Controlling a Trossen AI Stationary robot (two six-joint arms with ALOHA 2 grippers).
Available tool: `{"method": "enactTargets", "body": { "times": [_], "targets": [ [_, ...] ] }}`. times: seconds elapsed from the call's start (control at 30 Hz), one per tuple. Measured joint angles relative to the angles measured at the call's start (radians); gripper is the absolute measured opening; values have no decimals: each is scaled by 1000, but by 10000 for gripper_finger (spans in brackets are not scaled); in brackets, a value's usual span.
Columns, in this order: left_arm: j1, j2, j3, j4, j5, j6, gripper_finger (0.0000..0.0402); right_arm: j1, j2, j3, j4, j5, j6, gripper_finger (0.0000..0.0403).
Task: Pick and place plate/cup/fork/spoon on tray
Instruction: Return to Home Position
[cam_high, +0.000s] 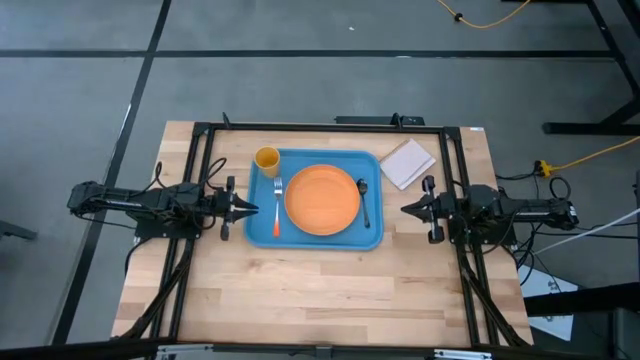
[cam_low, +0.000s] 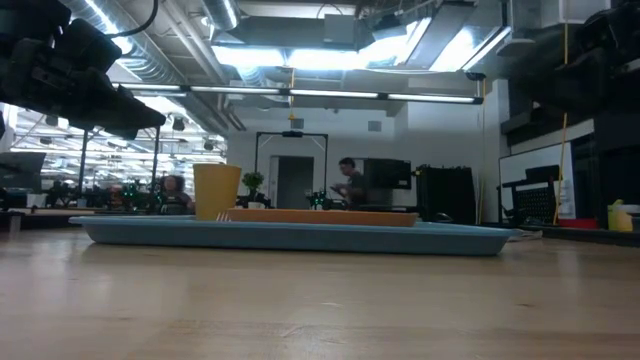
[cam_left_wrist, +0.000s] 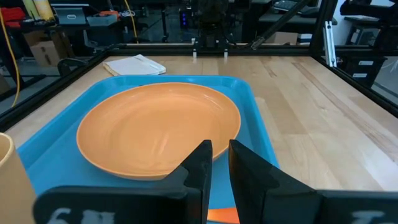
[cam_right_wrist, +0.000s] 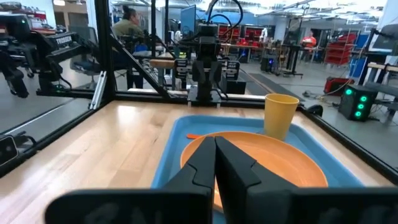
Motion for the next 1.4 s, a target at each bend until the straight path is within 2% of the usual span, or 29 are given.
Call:
{"method": "enactTargets", "body": {
  "times": [0.93,1.23,1.4],
  "targets": [
    [0,-4,0,2,1,0,47,0,8,0,2,1,14,14],
    [0,-165,-1,2,2,0,47,0,8,0,3,1,14,14],
    [0,-167,-1,3,2,0,47,0,8,0,3,1,14,14]
  ]
}}
